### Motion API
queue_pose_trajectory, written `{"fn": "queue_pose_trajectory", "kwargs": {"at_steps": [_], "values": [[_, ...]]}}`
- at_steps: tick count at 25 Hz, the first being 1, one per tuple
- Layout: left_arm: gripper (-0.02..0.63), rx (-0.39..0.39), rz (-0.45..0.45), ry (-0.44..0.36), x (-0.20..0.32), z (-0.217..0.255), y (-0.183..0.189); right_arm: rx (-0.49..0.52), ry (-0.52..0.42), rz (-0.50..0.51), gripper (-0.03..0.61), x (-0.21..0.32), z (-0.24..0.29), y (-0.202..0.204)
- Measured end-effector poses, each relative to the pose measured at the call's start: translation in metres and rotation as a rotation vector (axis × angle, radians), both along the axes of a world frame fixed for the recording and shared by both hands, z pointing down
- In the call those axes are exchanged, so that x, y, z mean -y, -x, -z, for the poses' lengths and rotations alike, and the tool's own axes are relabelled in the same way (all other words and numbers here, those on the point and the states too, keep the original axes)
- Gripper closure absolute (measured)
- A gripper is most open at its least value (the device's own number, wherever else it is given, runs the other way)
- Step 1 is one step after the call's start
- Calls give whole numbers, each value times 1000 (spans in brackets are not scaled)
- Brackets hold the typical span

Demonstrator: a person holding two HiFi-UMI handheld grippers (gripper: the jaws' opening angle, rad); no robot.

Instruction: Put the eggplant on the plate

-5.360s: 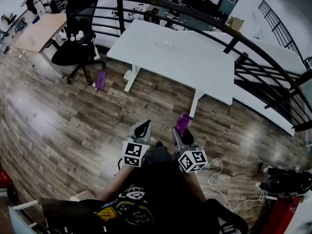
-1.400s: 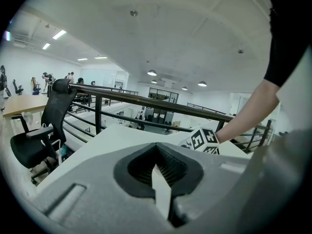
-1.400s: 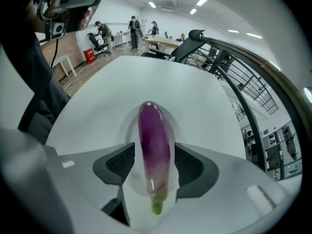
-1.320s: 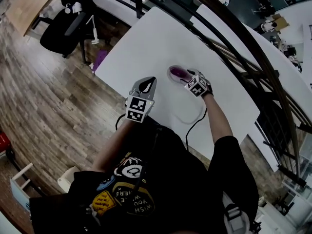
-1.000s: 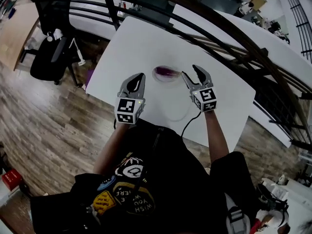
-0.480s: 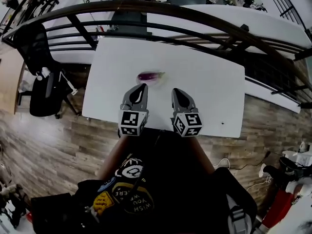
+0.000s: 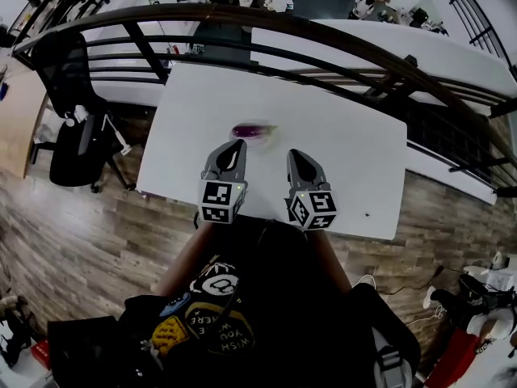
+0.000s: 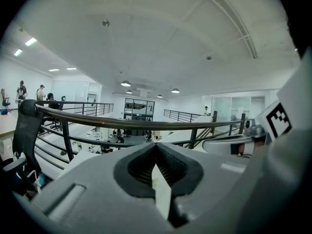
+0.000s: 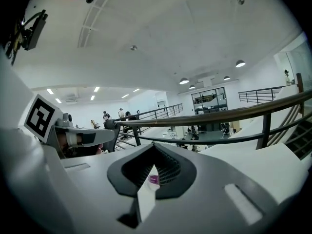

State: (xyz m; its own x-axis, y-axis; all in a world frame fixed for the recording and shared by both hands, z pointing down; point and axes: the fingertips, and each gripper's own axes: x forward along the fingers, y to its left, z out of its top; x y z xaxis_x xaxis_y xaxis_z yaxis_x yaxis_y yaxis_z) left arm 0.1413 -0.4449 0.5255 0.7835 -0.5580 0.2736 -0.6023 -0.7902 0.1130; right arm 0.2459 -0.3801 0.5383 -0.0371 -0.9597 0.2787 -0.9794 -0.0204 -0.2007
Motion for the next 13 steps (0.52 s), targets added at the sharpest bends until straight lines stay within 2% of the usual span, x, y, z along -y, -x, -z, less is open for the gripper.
{"fn": "queue_pose_trajectory", "kwargs": {"at_steps": [13], "values": [[609,-3,26,17,9,-7,10,0,4,34,577,10,-5,9]]}}
